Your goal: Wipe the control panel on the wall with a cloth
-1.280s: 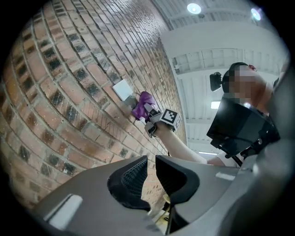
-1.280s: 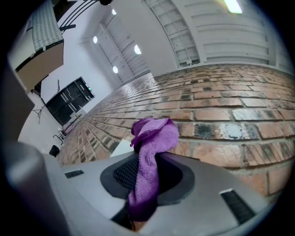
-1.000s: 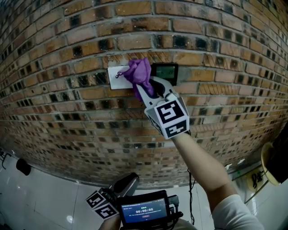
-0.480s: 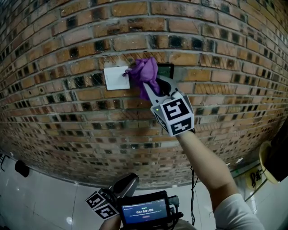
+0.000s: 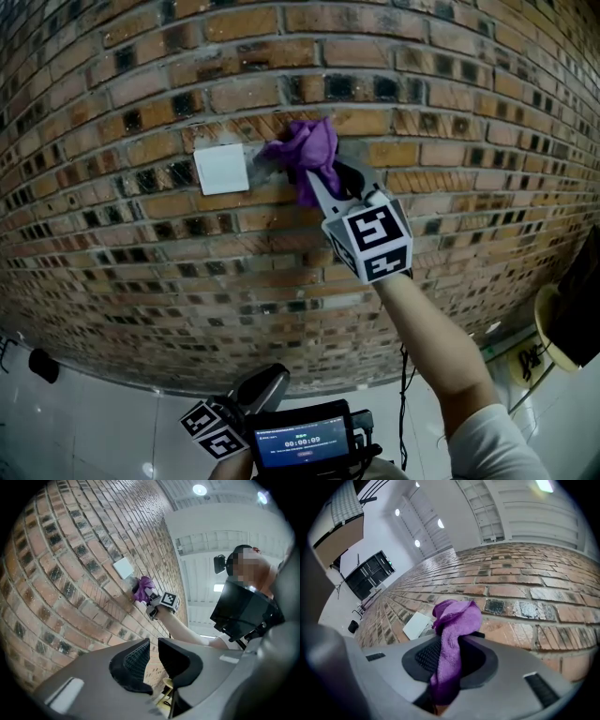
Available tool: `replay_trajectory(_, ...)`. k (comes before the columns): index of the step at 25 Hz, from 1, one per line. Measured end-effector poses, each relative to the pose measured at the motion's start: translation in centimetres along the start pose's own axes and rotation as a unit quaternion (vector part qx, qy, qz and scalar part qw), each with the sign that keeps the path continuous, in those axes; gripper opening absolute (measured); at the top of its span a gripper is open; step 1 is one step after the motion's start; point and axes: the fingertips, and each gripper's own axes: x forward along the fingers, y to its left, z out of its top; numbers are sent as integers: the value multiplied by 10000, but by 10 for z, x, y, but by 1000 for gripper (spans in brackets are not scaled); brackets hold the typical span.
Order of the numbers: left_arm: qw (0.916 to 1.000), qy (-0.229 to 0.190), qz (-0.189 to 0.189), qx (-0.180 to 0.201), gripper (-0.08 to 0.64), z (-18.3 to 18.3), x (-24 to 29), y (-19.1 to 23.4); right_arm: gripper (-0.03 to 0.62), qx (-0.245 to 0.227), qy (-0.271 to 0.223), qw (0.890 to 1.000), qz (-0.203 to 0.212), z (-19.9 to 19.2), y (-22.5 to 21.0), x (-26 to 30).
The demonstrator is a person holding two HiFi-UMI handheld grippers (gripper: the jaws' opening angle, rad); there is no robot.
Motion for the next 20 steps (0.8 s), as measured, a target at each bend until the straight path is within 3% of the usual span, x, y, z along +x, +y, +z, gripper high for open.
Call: replay_trajectory(20, 9999, 87, -141, -36, 57, -7, 18, -4, 98, -90, 110, 9991, -400, -12, -48, -30)
